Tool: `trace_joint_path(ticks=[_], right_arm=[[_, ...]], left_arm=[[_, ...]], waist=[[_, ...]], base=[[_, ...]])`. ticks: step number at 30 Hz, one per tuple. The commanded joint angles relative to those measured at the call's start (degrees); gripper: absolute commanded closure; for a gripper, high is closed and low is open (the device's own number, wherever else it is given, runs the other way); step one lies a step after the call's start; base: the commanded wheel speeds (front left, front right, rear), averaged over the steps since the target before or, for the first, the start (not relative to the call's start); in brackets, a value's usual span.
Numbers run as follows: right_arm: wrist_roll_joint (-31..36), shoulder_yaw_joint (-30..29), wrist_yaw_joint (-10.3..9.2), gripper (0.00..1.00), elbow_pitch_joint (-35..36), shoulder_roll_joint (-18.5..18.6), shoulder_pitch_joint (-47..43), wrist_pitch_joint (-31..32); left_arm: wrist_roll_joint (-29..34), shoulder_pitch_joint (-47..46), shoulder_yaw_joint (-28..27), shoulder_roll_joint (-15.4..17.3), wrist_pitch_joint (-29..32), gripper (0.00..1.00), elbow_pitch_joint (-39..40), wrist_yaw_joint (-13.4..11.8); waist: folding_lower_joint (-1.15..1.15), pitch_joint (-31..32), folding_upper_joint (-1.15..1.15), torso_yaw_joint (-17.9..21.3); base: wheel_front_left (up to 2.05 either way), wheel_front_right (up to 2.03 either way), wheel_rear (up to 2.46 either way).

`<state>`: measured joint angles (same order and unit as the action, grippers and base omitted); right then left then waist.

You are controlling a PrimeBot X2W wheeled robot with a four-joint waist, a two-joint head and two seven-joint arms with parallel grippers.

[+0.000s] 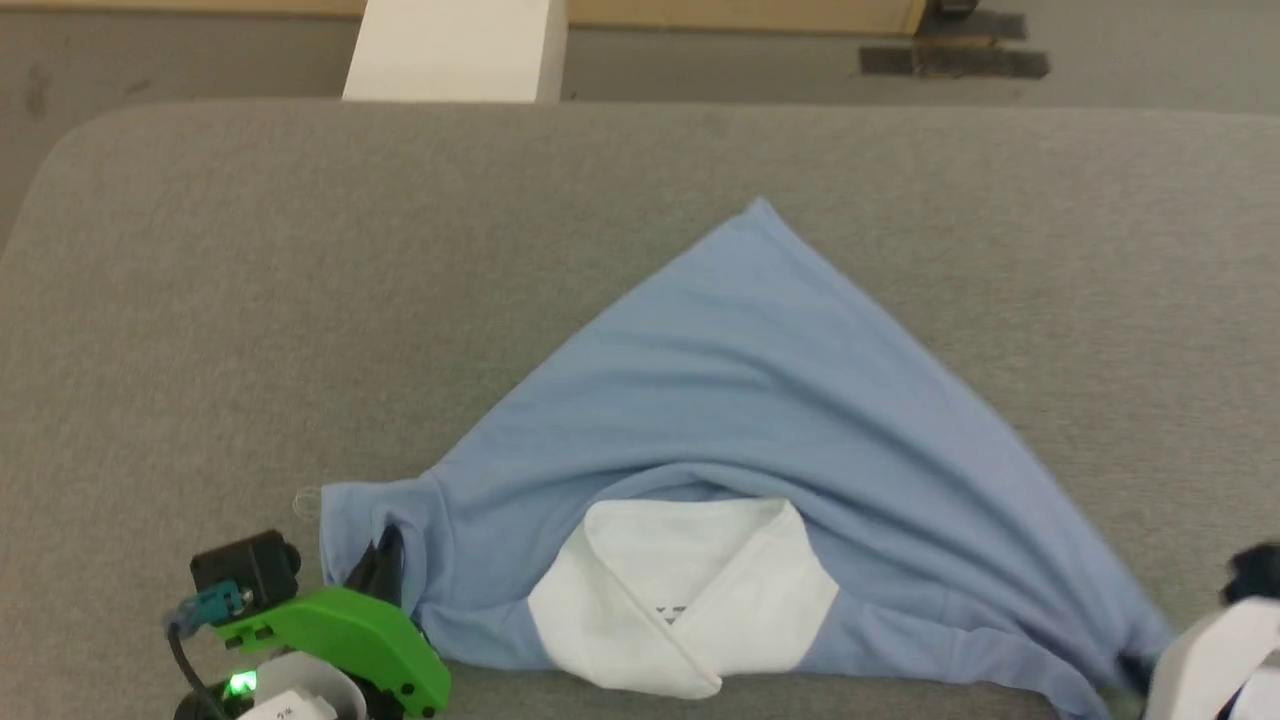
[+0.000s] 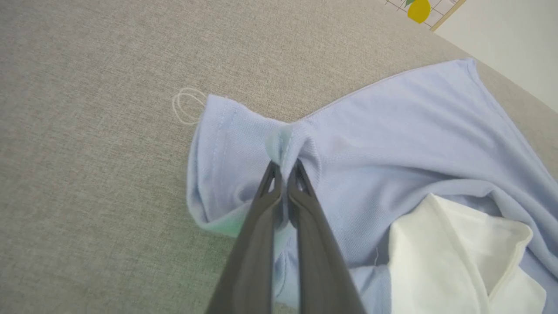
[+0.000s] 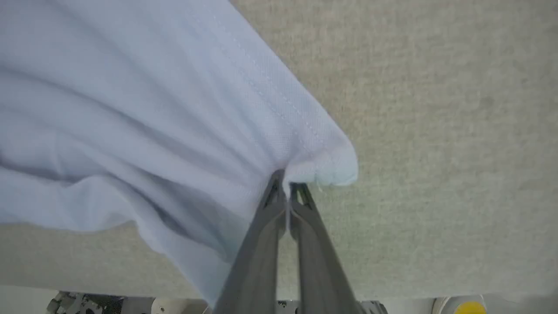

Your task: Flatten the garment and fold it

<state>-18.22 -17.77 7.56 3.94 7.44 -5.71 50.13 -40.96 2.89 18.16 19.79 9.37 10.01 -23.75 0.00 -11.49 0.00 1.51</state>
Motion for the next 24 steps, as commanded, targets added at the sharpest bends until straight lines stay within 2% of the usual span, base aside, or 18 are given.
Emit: trace_joint_path(ticks=[1, 5, 6, 7, 8, 13, 16, 20, 24], right_arm=[[-0.59, 1.09, -0.08, 1.00, -0.99, -0.60, -1.48, 0.73], [-2.92, 2.67, -0.08, 1.00, -3.21, -1.92, -3.56, 0.99], [-3.61, 2.29, -0.08, 0.78, -2.87, -2.00, -3.08, -0.52], [-4.34, 1.69, -0.08, 0.51, -2.47, -2.11, -2.55, -2.05], [-5.72, 0.92, -0.08, 0.00, -1.68, -2.28, -1.48, -4.22], [-9.52, 1.16, -0.08, 0.00, 2.96, 0.73, 5.07, -14.47], [-10.05, 3.36, -0.08, 0.00, 2.75, 2.71, 10.84, -19.28], [-8.87, 8.05, -0.08, 0.00, -0.93, 4.20, 20.15, -21.02], [-5.48, 13.83, -0.08, 0.00, -7.08, 5.80, 29.95, -18.98]], left_arm=[[-0.44, 1.10, -0.30, -0.41, -0.62, 1.00, -0.31, -0.09], [-1.19, 2.60, -0.54, -1.22, -1.52, 1.00, -0.75, -0.22], [-1.32, 2.87, -0.61, -1.33, -1.67, 1.00, -0.84, -0.26], [-1.43, 3.04, -0.71, -1.39, -1.80, 1.00, -0.89, -0.28], [-1.52, 3.23, -0.86, -1.38, -1.96, 1.00, -0.93, -0.29], [-1.51, 3.39, -1.21, -0.94, -2.09, 1.00, -0.81, -0.40], [-1.42, 3.04, -1.12, -0.92, -2.03, 1.00, -0.50, -0.47], [-1.15, 2.22, -0.67, -1.03, -1.84, 1.00, -0.12, -0.52], [-0.60, 0.52, 0.40, -1.42, -1.59, 1.00, 0.19, -0.24]], waist=[[0.00, 4.45, 0.00, 3.98], [0.00, 5.26, 0.00, 4.15], [0.00, 5.40, 0.00, 4.13], [0.00, 5.51, 0.00, 4.11], [0.00, 5.63, 0.00, 4.07], [0.00, 5.40, 0.00, 3.41], [0.00, 4.58, 0.00, 2.55], [0.00, 2.49, 0.00, 0.71], [0.00, -0.82, 0.00, -2.72]], base=[[0.00, 0.00, 0.00], [0.00, 0.00, 0.00], [0.00, 0.00, 0.00], [0.00, 0.00, 0.00], [0.00, 0.00, 0.00], [0.00, 0.00, 0.00], [0.00, 0.00, 0.00], [0.00, 0.00, 0.00], [0.00, 0.00, 0.00]])
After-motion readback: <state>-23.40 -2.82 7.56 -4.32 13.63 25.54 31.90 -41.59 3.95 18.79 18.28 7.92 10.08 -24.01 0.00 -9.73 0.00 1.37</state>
